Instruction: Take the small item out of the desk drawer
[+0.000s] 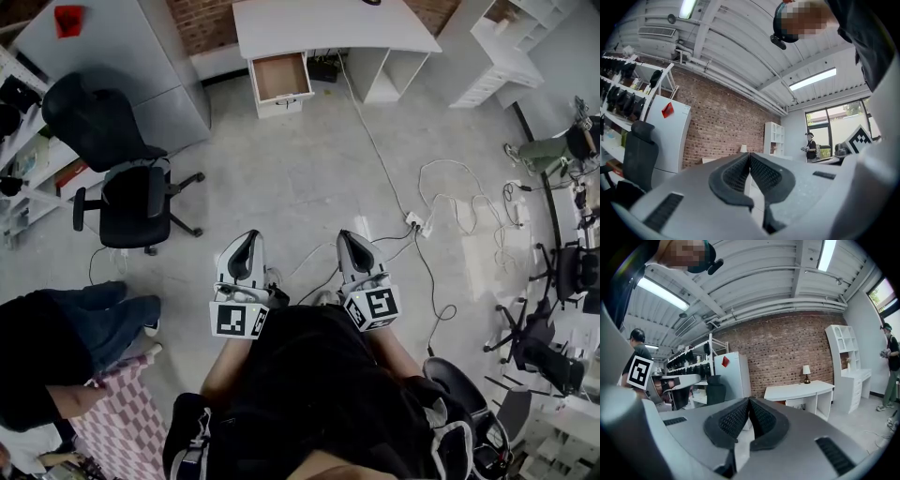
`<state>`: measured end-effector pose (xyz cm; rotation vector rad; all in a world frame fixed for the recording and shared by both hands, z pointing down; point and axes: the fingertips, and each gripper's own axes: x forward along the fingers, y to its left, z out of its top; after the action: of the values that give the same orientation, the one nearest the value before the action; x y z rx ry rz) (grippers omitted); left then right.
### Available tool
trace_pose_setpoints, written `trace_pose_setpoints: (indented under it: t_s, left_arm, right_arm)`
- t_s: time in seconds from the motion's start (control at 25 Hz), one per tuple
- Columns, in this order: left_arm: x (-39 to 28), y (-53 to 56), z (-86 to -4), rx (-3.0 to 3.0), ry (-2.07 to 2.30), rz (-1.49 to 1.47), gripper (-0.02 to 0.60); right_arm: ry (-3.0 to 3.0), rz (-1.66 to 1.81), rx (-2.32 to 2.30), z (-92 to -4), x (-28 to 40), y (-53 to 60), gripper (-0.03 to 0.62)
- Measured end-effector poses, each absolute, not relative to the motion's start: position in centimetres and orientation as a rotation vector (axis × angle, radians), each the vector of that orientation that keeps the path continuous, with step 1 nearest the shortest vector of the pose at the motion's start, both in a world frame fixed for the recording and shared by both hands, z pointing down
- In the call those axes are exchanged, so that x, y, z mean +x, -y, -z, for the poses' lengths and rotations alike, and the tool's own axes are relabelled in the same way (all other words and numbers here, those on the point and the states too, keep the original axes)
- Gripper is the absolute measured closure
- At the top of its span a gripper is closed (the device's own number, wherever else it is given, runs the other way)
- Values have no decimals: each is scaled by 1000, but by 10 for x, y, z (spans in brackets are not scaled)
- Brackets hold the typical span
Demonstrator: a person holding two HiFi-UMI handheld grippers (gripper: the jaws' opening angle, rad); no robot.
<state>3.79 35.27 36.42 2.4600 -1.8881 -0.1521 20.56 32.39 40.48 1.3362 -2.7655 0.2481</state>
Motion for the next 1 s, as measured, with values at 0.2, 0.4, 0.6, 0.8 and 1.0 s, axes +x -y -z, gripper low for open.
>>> trace_pose_setpoints:
  t_s: [0.2, 0.4, 0.6, 0.8, 1.0]
  left_arm:
    - [10, -342, -366, 2464, 1870, 163, 572]
    - [-31, -333, -375, 2460, 1848, 171, 571]
    - [-59, -319, -381, 2465, 1813, 164, 572]
    - [-76, -302, -387, 2448, 1802, 173, 571]
    - [-82, -260, -394, 2425, 1811, 174, 571]
  right_arm:
    - [2774, -285, 1358, -405, 175, -311, 568]
    - [2775, -285, 1365, -408, 133, -299, 568]
    - [2764, -292, 1371, -412, 100, -280, 568]
    - [2768, -297, 1332, -417, 75, -262, 568]
    - [2786, -333, 1315, -428, 69, -211, 568]
